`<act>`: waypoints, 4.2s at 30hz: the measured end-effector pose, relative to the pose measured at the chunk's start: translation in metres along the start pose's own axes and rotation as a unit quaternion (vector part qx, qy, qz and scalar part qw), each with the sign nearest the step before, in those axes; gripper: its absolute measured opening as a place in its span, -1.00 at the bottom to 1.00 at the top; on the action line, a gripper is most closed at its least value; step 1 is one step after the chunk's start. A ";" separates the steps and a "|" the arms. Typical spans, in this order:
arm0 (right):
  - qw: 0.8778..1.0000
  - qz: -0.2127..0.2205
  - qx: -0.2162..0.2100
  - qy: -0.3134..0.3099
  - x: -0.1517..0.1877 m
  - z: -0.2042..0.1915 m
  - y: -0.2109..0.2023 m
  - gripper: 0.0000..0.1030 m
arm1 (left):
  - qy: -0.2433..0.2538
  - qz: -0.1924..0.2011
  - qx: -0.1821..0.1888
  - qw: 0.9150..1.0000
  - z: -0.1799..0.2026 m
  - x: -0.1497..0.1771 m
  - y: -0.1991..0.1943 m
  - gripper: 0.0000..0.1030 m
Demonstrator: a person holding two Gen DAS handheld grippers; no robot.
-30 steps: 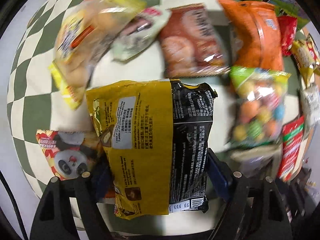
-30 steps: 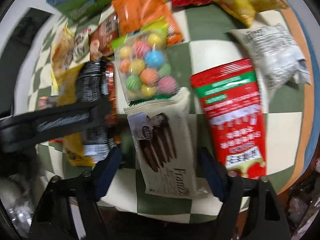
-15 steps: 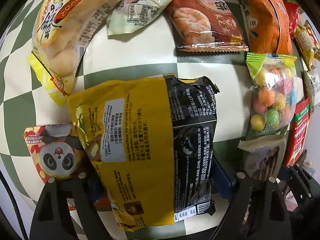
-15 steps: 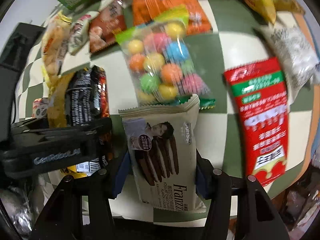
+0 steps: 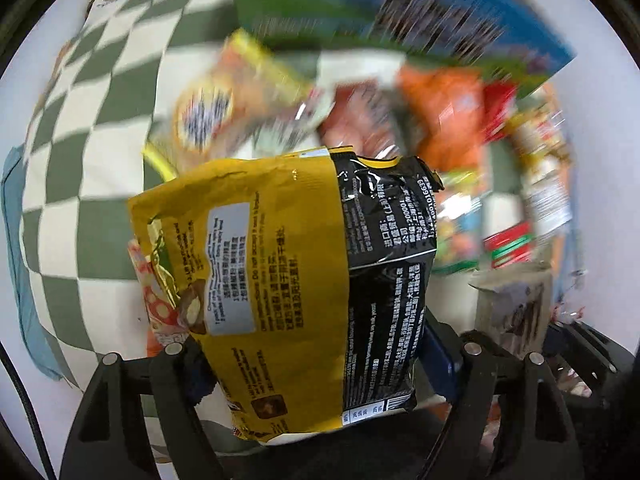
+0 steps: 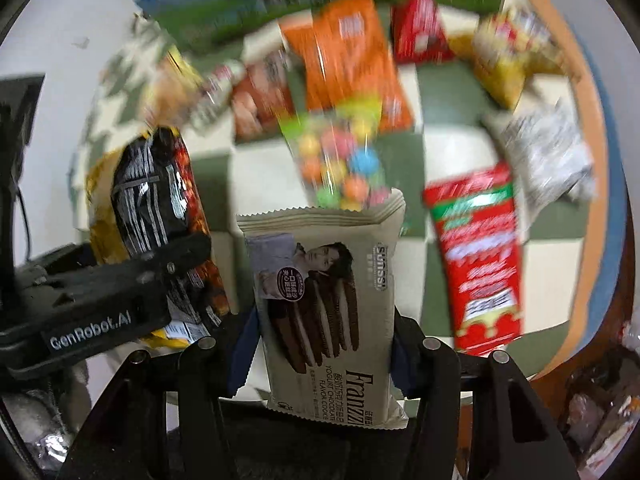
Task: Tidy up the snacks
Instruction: 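Carry both packets into the cardboard box and open both tools, then grasp the panda-print bag with left tool while right tool grasps the red stick pack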
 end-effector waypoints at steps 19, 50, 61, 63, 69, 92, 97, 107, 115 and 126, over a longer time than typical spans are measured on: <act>0.992 0.124 -0.013 -0.022 -0.317 0.062 -0.112 0.12 | 0.020 0.051 0.022 0.998 0.061 -0.332 -0.085 0.57; 0.999 -0.016 0.028 -0.021 -0.403 0.118 0.007 0.91 | -0.022 -0.011 -0.008 1.000 0.016 -0.361 -0.009 0.82; 0.996 0.062 0.060 -0.025 -0.353 0.114 -0.070 0.91 | 0.001 0.094 -0.037 0.995 0.034 -0.309 -0.079 0.82; 0.995 0.077 0.061 -0.025 -0.354 0.103 -0.081 0.91 | 0.004 0.110 -0.042 0.993 0.033 -0.302 -0.088 0.82; 0.989 0.126 0.073 -0.031 -0.337 0.090 -0.108 0.91 | 0.016 0.151 -0.049 0.987 0.038 -0.276 -0.117 0.82; 0.981 0.196 0.006 0.005 -0.208 0.075 -0.179 0.91 | -0.002 0.226 -0.058 0.972 0.017 -0.146 -0.180 0.82; 0.993 0.113 -0.012 0.033 -0.159 0.081 -0.105 0.91 | -0.045 0.150 -0.090 0.984 -0.034 -0.095 -0.127 0.82; 0.995 -0.008 0.083 0.056 -0.056 0.134 0.003 0.91 | -0.116 -0.009 -0.118 0.986 -0.113 0.009 -0.022 0.82; 0.993 -0.037 0.081 0.075 -0.033 0.162 0.041 0.75 | -0.069 -0.024 -0.132 0.989 -0.104 -0.004 0.019 0.82; 0.996 -0.050 0.029 0.074 -0.023 0.144 0.049 0.31 | -0.067 -0.061 -0.081 0.993 -0.086 0.001 0.063 0.09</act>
Point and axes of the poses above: each gripper's, at about its wrist camera, not at the fingertips, and y roughly the way its jaws point, z to its right, x to its underside, the point moved 3 cm from there along y, roughly the way its jaws point, and after that the axes turned 5 degrees about x, right-handed, at the moved point
